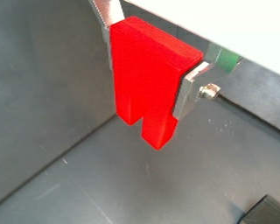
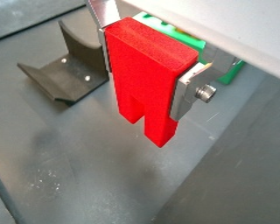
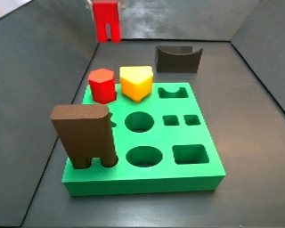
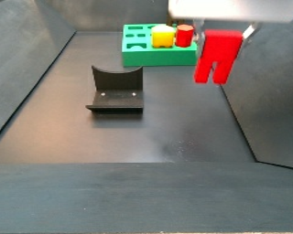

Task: Pick up the double-square object. Move up. Move to above the board. Insert the double-square object.
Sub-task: Move to above the board.

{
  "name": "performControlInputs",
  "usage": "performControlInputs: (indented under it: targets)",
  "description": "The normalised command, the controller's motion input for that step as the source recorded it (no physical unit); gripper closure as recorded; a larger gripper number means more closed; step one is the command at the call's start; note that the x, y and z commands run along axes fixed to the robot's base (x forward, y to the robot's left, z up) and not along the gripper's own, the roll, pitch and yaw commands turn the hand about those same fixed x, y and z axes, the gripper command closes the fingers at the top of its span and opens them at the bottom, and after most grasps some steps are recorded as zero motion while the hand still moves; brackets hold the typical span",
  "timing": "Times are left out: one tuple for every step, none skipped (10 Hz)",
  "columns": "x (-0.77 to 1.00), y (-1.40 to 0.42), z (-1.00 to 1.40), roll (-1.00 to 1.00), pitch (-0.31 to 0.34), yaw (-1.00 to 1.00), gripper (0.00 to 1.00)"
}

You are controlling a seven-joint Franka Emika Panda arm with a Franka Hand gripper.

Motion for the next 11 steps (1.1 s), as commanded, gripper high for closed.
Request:
performControlInputs:
  targets:
    - [-0.14,0.01,1.00,-0.07,0.009,-0.05,1.00]
    - [-0.14,0.01,1.00,-0.05,0.014,-0.04,1.00]
    - [-0.13,0.02,1.00,-0.02,0.020,-0.04,1.00]
    - [-0.13,0.02,1.00,0.00,0.027,-0.03,1.00]
    - [-0.12,0.02,1.00,0.01,0.031,-0.03,1.00]
    - [-0.11,0.02,1.00,0.02,0.040,-0.03,1.00]
    - [-0.10,0.03,1.00,0.03,0.055,-0.01,1.00]
    - [-0.09,0.03,1.00,0.03,0.068,-0.01,1.00]
    - [-0.08,0.03,1.00,0.03,0.074,0.00,1.00]
    - [-0.07,0.03,1.00,0.03,0.079,0.01,1.00]
    - [-0.05,0.03,0.97,0.03,0.080,0.01,1.00]
